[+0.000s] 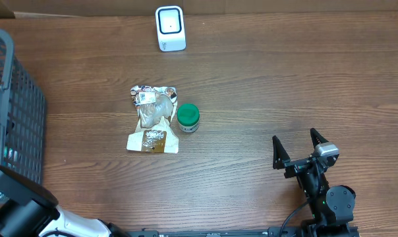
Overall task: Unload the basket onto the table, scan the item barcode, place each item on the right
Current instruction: 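Reach the left gripper into the basket to the green tissue pack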
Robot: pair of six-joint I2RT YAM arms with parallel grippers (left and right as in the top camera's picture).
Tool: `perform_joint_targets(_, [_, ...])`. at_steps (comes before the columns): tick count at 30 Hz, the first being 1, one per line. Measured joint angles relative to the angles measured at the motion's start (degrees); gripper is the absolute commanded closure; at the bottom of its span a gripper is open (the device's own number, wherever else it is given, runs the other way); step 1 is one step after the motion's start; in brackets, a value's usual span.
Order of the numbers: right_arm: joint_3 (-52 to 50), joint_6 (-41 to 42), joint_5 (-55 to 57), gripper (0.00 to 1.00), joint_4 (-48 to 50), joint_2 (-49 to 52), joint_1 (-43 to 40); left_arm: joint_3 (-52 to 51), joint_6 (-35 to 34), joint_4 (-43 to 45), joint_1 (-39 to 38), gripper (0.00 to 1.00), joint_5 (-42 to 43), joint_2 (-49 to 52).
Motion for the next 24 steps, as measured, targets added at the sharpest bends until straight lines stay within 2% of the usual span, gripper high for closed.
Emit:
perform_joint_targets(16, [0.00,0.00,0.02,0.00,-0.02,0.00,0.00,-0.11,0.00,3.45,0.00,0.10,-4.46,9.33])
perform_joint_targets(24, [0.00,0.00,0.02,0.00,0.00,0.00,0.00,-0.22,-0.15,6.08,0.00,0.13,-4.20,12.07])
